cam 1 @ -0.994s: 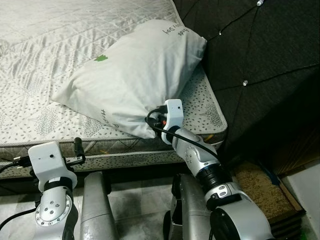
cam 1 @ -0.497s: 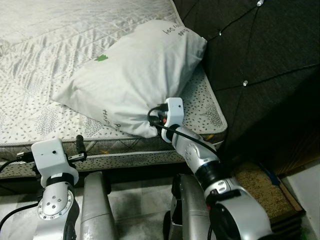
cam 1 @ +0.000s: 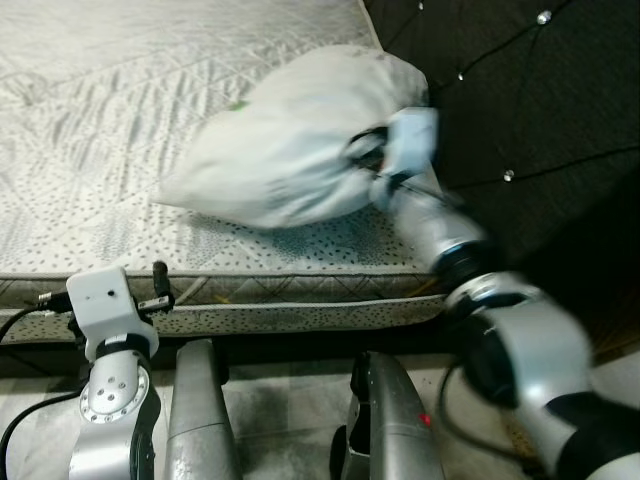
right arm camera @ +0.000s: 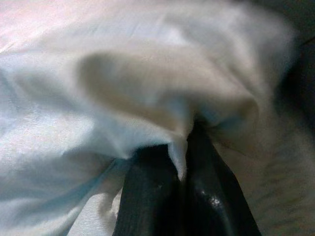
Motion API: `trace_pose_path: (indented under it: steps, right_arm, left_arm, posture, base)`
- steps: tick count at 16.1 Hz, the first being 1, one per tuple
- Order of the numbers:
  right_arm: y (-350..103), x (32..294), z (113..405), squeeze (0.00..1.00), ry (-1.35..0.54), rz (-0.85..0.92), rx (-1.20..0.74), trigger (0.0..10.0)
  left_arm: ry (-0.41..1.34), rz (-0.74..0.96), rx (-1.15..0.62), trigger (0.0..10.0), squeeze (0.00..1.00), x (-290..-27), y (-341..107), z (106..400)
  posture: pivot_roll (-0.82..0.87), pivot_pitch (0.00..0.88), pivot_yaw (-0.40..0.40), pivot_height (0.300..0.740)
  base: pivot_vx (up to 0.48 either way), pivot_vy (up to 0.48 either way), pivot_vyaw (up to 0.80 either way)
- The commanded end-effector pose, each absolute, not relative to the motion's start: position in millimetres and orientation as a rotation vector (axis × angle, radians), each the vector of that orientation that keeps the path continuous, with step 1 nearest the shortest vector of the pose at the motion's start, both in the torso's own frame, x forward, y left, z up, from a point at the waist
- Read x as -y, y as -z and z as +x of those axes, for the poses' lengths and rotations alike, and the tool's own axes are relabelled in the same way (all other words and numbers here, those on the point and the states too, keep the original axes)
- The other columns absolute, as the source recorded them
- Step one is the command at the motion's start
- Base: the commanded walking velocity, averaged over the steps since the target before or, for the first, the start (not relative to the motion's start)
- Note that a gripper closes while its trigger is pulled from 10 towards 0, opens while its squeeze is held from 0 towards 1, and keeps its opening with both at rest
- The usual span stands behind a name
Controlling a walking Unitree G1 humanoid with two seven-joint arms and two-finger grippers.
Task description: Clean up the room
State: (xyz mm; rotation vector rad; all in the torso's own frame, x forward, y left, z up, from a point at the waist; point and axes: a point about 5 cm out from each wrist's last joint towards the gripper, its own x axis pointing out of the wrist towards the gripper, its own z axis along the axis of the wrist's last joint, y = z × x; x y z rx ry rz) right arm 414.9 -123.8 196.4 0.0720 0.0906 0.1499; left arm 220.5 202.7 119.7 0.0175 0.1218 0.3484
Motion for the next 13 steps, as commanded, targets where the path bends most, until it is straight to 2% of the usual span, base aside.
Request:
trace_pose_path:
  steps: [1,2,5,7,10,12,13]
  right_arm:
    - [-249.0,154.5,422.7,0.0,-0.04,0.058,0.115,0.0]
    - [-259.3,179.6,422.4,0.0,0.026,0.039,0.143,0.0]
    - [-263.7,225.4,415.7,0.0,0.144,-0.015,0.162,0.0]
    - [-250.7,233.8,412.3,0.0,0.145,-0.04,0.133,0.0]
    - [-167.5,221.6,395.3,0.0,0.002,-0.023,-0.113,0.0]
    - [-142.5,213.5,386.9,0.0,-0.046,0.004,-0.192,0.0]
    - [-119.6,200.4,376.5,0.0,-0.129,0.014,-0.268,0.0]
  left_arm:
    - [-0.346,0.013,-0.123,10.0,0.0,-201.5,-117.6,221.9]
    - [-0.348,0.014,-0.12,10.0,0.0,-202.7,-117.2,223.8]
    - [-0.347,0.016,-0.101,10.0,0.0,-204.3,-119.6,230.0]
    - [-0.343,0.016,-0.097,10.0,0.0,-204.4,-119.7,232.7]
    - [-0.314,0.014,-0.088,10.0,0.0,-199.6,-120.1,239.2]
    - [-0.308,0.015,-0.088,10.0,0.0,-199.5,-119.7,241.8]
    - [-0.293,0.017,-0.087,10.0,0.0,-198.4,-119.8,246.2]
  posture:
    - [0.08,0.019,-0.115,0.555]
    - [0.08,0.009,-0.114,0.555]
    - [0.07,0.0,-0.102,0.555]
    - [0.07,0.0,-0.093,0.555]
    - [0.05,0.0,-0.075,0.555]
    - [0.04,0.0,-0.07,0.555]
    - [0.02,0.0,-0.053,0.555]
  base:
    - [0.0,0.0,0.0]
    - [0.0,0.0,0.0]
    - [0.0,0.0,0.0]
    - [0.0,0.0,0.0]
    - [0.0,0.0,0.0]
    - [0.0,0.0,0.0]
    - [0.0,0.0,0.0]
